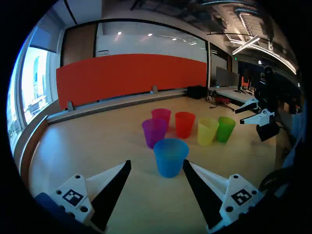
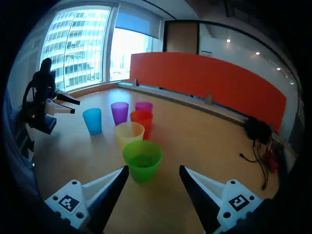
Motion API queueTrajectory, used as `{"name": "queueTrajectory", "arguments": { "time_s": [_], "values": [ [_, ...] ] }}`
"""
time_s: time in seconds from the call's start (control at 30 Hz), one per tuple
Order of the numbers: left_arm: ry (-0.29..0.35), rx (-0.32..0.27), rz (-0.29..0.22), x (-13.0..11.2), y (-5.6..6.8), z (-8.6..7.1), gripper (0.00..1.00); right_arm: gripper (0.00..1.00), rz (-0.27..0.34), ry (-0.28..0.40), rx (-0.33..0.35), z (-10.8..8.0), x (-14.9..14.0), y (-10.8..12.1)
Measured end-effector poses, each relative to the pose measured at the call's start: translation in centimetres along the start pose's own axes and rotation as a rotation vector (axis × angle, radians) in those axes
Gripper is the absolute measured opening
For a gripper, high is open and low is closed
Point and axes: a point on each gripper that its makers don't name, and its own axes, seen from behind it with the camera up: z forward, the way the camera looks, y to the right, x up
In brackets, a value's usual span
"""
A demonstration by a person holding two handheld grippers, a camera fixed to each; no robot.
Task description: Pour water
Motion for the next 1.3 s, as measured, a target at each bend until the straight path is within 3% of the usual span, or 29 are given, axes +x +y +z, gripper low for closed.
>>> {"name": "queueTrajectory", "arguments": {
  "time_s": [0.37,0.7,1.07,1.3],
  "values": [
    [0.163,0.154,0.017,4.4,-2.8,-2.0,0.98,1.00,0.017,0.189,-0.123,-1.0,5.9,1.9],
    [0.278,0.250,0.022,7.5,-3.9,-3.4,0.99,1.00,0.072,0.370,-0.264,-1.9,10.8,4.9],
    [0.358,0.332,0.008,9.4,-4.7,-4.5,0.98,1.00,0.104,0.469,-0.411,-3.3,12.4,7.0],
    [0.391,0.363,0.003,10.4,-4.7,-4.8,0.98,1.00,0.157,0.515,-0.500,-4.1,12.5,8.5]
  ]
}}
